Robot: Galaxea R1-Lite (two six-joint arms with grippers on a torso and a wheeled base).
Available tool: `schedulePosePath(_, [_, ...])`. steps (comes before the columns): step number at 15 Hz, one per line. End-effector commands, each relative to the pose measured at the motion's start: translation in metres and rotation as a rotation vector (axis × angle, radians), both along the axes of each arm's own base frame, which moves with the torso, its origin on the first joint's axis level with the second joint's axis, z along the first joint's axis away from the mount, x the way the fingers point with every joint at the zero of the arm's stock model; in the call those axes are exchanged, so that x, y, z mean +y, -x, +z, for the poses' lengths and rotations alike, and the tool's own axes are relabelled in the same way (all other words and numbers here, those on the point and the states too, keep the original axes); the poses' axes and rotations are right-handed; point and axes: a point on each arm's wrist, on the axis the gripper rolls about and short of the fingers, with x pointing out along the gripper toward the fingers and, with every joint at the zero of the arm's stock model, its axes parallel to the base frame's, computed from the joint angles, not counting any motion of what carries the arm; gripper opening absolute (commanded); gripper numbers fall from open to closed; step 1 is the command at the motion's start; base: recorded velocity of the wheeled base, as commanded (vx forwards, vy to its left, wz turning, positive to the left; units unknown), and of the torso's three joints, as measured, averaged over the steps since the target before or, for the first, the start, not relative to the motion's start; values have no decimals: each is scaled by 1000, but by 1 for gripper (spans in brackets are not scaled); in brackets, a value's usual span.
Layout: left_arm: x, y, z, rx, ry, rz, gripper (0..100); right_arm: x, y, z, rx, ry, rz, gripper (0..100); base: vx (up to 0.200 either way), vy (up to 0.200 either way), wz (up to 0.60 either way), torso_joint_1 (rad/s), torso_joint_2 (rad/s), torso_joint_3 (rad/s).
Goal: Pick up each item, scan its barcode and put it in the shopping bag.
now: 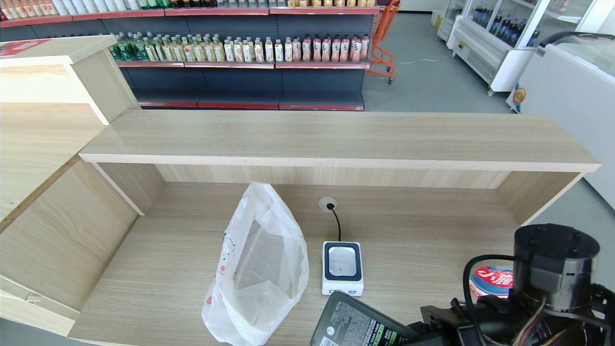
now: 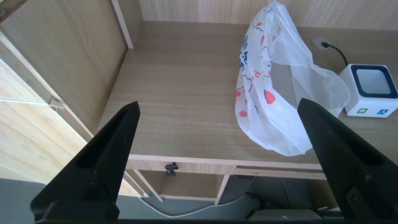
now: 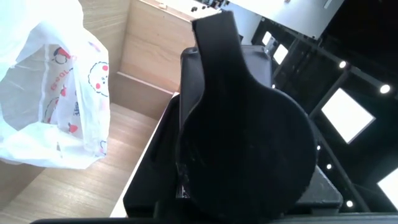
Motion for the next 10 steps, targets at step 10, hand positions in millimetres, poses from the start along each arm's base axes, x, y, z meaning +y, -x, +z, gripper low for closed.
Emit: schedulePosePath(10, [0, 0, 0, -1, 1, 0, 100, -31, -6, 39, 852, -339, -669, 0, 0, 0, 0, 0, 0, 0])
